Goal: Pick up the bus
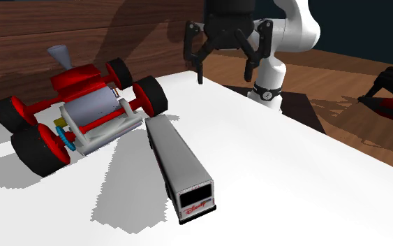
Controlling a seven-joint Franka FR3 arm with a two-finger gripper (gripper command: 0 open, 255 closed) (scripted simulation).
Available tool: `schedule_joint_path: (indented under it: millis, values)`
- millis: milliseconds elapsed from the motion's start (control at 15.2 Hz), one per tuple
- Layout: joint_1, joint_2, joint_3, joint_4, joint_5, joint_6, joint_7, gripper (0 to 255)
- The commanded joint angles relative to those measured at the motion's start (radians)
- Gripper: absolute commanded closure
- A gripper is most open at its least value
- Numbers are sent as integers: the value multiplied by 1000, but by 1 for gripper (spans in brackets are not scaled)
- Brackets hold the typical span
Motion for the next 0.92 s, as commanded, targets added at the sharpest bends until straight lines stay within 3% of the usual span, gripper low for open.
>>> schedule_joint_path:
  millis: [0,330,660,858]
  values:
    - [5,69,-28,45,40,41,-71,0]
    - [3,258,-75,201,180,94,-253,0]
    - [-38,456,-78,400,338,92,-422,0]
    - [-46,481,-71,402,357,113,-442,0]
